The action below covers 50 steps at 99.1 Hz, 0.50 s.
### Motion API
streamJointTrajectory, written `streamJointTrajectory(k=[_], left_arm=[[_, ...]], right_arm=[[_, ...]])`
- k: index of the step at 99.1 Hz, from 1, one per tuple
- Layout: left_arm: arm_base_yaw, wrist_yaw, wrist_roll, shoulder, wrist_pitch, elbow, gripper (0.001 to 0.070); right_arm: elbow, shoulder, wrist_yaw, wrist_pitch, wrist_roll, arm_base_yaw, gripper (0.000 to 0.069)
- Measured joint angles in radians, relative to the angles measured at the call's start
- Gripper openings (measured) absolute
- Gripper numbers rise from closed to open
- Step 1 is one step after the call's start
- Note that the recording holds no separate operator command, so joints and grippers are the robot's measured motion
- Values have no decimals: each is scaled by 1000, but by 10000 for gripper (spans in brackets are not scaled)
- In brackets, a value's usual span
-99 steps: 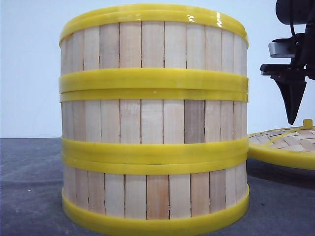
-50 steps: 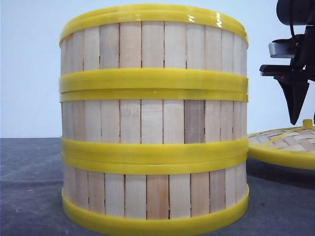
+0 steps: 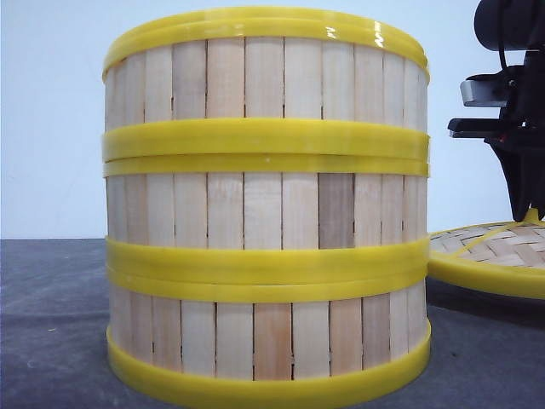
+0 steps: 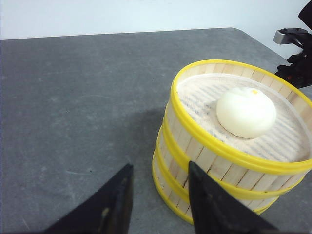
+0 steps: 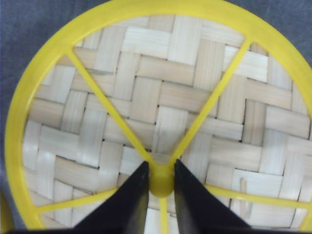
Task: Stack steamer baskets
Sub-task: 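Lift the woven lid off the white plate with the right gripper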
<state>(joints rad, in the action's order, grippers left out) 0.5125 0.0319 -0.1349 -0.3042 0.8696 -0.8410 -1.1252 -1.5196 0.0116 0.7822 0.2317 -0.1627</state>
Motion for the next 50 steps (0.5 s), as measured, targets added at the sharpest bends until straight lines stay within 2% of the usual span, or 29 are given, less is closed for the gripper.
streamJointTrajectory(k=[26,50], left_arm=[[0,0,10,0,0,0,201],[0,0,11,0,-14,0,201]], right_arm=[[-8,0,3,14,-3,0,57],[-112,8,2,122,-42,0,57]])
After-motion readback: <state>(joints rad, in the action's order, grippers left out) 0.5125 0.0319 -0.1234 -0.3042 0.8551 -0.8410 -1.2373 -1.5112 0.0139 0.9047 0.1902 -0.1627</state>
